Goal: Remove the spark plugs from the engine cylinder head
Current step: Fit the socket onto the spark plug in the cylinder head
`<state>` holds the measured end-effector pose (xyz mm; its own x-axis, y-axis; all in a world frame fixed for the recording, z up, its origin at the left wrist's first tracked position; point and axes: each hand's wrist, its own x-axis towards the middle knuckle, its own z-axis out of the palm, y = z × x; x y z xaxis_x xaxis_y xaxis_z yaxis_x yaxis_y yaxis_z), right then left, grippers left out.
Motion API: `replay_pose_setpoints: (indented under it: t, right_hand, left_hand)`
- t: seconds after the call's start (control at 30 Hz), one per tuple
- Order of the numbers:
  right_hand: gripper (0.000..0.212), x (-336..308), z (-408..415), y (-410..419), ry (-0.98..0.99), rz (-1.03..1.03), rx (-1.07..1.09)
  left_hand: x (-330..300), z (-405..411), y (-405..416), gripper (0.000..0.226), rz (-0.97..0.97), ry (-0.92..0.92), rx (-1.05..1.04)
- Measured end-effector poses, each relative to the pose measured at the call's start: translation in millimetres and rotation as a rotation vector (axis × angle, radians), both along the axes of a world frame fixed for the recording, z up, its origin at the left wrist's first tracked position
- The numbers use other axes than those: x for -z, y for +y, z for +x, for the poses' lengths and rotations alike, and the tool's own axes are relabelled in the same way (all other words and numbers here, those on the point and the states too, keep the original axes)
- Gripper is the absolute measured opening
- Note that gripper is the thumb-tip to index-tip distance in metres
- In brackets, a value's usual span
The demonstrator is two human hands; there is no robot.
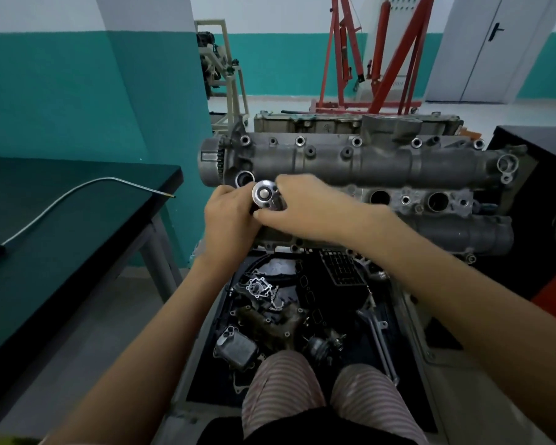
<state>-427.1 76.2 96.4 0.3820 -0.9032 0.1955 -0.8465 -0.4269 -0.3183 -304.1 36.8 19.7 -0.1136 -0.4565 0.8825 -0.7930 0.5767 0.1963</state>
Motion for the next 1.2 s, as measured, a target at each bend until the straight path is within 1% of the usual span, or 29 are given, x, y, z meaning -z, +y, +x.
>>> replay_pose_setpoints:
  t: [0.07, 0.13, 0.17, 0.23, 0.3, 0.33, 0.37, 0.4, 0.43, 0.5, 0.53, 0.57, 0.6, 0.63, 0.67, 0.7, 0.73, 0.8, 0.83, 0.87, 0.9, 0.93, 1.0, 1.03, 1.07, 1.1, 1.13, 1.17, 1.2]
  right_hand:
    - [0.026, -10.4, -2.1, -4.5, 0.304, -0.194, 0.019]
    - [0.027, -7.5, -1.7, -5.6, 0.351, -0.255, 0.002]
    - [0.026, -2.0, -1.3, -4.4, 0.268, -0.221, -0.01]
    - [0.021, 10.9, 2.7, 3.0, -0.12, 0.045, -0.02]
    - [0.015, 20.3, 11.7, 12.6, -0.663, 0.546, -0.063]
    - [0.012, 23.1, 17.2, 17.2, -0.882, 0.773, -0.092]
    - [0.011, 25.4, 19.9, 19.1, -0.992, 0.876, -0.105]
    - [0.013, 25.0, 20.4, 17.9, -0.959, 0.832, -0.095]
    - [0.017, 22.3, 17.6, 13.9, -0.76, 0.626, -0.068]
    - [0.025, 8.9, 3.6, 4.3, -0.155, 0.097, -0.012]
    - [0.026, 1.7, -2.8, -0.1, 0.1, -0.093, 0.019]
    - [0.025, -3.0, -7.4, -3.2, 0.272, -0.224, 0.034]
    - [0.023, -4.2, -9.6, -4.8, 0.348, -0.3, 0.033]
    - [0.023, -2.1, -9.8, -6.2, 0.344, -0.318, 0.031]
    - [0.024, 2.4, -8.5, -6.2, 0.258, -0.268, 0.032]
    - [0.024, 7.4, -5.9, -3.1, 0.072, -0.128, 0.037]
    - [0.021, 12.2, -2.5, 1.9, -0.183, 0.088, 0.022]
    - [0.012, 18.5, 7.2, 15.1, -0.705, 0.622, -0.077]
    - [0.015, 21.8, 12.7, 19.9, -0.878, 0.791, -0.113]
    - [0.02, 26.1, 16.9, 21.1, -0.953, 0.822, -0.12]
    - [0.024, 28.5, 18.6, 18.7, -0.889, 0.69, -0.087]
    - [0.026, 27.5, 16.0, 13.9, -0.683, 0.433, -0.05]
    - [0.026, 14.4, 3.3, 4.4, -0.084, -0.062, -0.016]
    - [0.026, 5.2, -1.9, 0.8, 0.167, -0.188, -0.007]
    - [0.027, -3.1, -6.0, -1.8, 0.312, -0.24, -0.003]
    - [0.029, -8.0, -7.7, -4.0, 0.367, -0.233, 0.0]
    - [0.03, -9.2, -7.6, -3.9, 0.335, -0.171, -0.014]
    - [0.029, -7.2, -4.6, -1.1, 0.206, -0.041, -0.026]
    - [0.027, -1.9, 0.1, 2.4, -0.015, 0.159, -0.035]
  left_hand:
    - [2.6, -1.5, -2.2, 0.011, -0.029, 0.019, -0.023]
    - [3.9, 0.3, -4.3, 0.008, -0.09, -0.025, 0.01]
    - [3.0, 1.6, -4.0, 0.008, -0.108, -0.053, 0.028]
    - [2.8, 4.9, -3.6, 0.011, -0.097, -0.084, 0.053]
    - [5.4, 7.2, -2.1, 0.018, 0.017, -0.057, 0.06]
    - [6.5, 7.4, -1.5, 0.02, 0.076, -0.019, 0.068]
    - [6.2, 7.0, -0.4, 0.021, 0.113, 0.026, 0.081]
    - [5.2, 6.0, 1.1, 0.022, 0.112, 0.046, 0.09]
    - [4.3, 4.8, 2.1, 0.02, 0.074, 0.027, 0.09]
    - [0.8, 2.3, 2.4, 0.012, -0.01, -0.042, 0.052]
    - [0.4, 2.4, 0.9, 0.012, -0.031, -0.07, 0.027]
    - [2.3, 3.4, -2.0, 0.013, -0.045, -0.103, 0.013]
    - [4.8, 4.8, -4.1, 0.013, -0.054, -0.125, 0.002]
    - [6.1, 5.8, -5.5, 0.013, -0.06, -0.135, -0.007]
    - [6.2, 6.5, -5.4, 0.013, -0.065, -0.134, -0.008]
    - [5.7, 7.1, -5.2, 0.013, -0.071, -0.128, 0.005]
    - [4.6, 7.1, -4.2, 0.012, -0.065, -0.12, 0.031]
    - [3.1, 7.0, -1.0, 0.011, -0.045, -0.093, 0.09]
    - [2.9, 7.4, 0.8, 0.012, -0.037, -0.079, 0.104]
    - [2.6, 7.8, 1.9, 0.013, -0.036, -0.075, 0.109]
    - [2.3, 7.9, 2.2, 0.011, -0.031, -0.086, 0.104]
    - [2.3, 7.6, 1.5, 0.008, -0.034, -0.104, 0.092]
    - [1.0, 5.4, -0.8, 0.01, -0.054, -0.144, 0.026]
    - [0.1, 5.0, -1.8, 0.011, -0.058, -0.156, -0.003]
    - [-0.2, 4.4, -2.3, 0.013, -0.066, -0.156, -0.019]
    - [-0.2, 4.3, -2.2, 0.016, -0.07, -0.145, -0.022]
    - [0.0, 4.4, -1.2, 0.017, -0.067, -0.134, -0.01]
    - [0.4, 4.4, 0.8, 0.017, -0.054, -0.127, 0.007]
    - [1.7, 4.9, 1.3, 0.018, -0.048, -0.12, 0.023]
